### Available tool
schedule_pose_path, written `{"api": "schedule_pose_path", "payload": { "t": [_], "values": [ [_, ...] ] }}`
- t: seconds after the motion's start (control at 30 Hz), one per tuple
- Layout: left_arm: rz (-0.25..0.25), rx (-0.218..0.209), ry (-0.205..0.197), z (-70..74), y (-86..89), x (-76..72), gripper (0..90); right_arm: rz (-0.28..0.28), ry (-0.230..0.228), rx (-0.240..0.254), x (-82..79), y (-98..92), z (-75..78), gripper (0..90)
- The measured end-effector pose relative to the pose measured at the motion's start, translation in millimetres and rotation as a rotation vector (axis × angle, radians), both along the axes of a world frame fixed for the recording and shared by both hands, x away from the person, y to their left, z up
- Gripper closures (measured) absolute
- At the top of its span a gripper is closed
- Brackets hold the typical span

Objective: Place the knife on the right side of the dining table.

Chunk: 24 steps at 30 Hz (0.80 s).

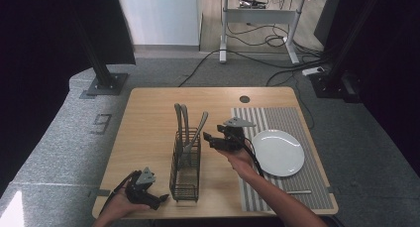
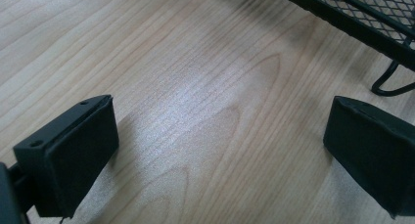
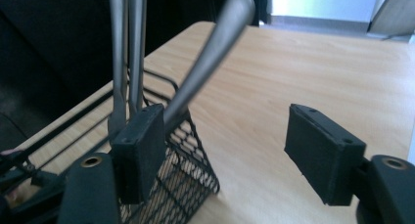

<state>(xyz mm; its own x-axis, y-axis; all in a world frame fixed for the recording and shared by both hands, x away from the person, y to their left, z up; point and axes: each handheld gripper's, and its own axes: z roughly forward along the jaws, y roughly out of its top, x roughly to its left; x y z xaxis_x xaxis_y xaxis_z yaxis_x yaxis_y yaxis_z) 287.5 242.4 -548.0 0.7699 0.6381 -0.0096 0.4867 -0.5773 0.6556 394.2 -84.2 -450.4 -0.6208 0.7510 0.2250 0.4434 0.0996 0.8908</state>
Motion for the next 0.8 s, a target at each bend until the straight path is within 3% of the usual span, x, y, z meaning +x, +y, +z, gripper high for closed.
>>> {"api": "schedule_pose_path", "payload": {
  "t": [0.63, 0.8],
  "values": [
    [-0.002, 0.001, -0.001, 0.1, 0.1, 0.1, 0.0, 0.051, 0.027, 0.04, 37.1, 23.6, 6.6, 47.4],
    [-0.002, 0.0, -0.001, 0.0, 0.1, 0.1, 0.0, 0.072, 0.064, 0.066, 45.1, 24.1, 3.6, 54.0]
  ]
}}
